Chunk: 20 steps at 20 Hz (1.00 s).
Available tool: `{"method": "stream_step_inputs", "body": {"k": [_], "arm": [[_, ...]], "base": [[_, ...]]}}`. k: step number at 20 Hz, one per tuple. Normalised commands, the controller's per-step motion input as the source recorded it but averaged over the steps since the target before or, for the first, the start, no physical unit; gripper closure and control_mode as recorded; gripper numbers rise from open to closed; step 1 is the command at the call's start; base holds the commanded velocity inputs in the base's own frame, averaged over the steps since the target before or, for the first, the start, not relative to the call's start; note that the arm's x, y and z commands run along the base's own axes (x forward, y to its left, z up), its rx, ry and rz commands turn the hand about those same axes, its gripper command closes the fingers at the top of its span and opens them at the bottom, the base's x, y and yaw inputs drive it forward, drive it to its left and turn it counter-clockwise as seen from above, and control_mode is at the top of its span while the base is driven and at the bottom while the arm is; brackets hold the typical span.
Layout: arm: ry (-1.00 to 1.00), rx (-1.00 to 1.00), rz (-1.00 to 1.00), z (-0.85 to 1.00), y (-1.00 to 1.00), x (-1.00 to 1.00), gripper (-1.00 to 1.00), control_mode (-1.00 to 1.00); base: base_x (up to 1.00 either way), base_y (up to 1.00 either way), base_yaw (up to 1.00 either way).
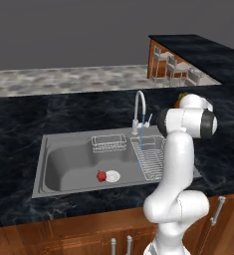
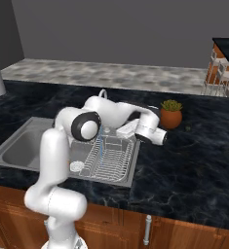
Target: Turn on the sink faucet. Then move the bell pepper from the counter to the sink. Turn off the sink. Move the vegetable from the sink to the pot next to the stove. Finally move the pot to the front center burner.
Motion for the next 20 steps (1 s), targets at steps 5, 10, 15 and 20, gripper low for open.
{"method": "stream_step_inputs", "body": {"k": [5,10,15,20], "arm": [[-0.02,-0.01,0.06,0.0,0.14,0.41,-1.0,-1.0],[0.05,-0.07,0.0,-0.06,0.2,0.29,-1.0,-1.0],[0.03,-0.09,0.0,-0.21,0.2,0.15,-1.0,-1.0],[0.0,-0.03,0.0,-0.12,0.08,0.21,-1.0,-1.0]], "base": [[0.0,0.0,0.0],[0.0,0.0,0.0],[0.0,0.0,0.0],[0.0,0.0,0.0]]}}
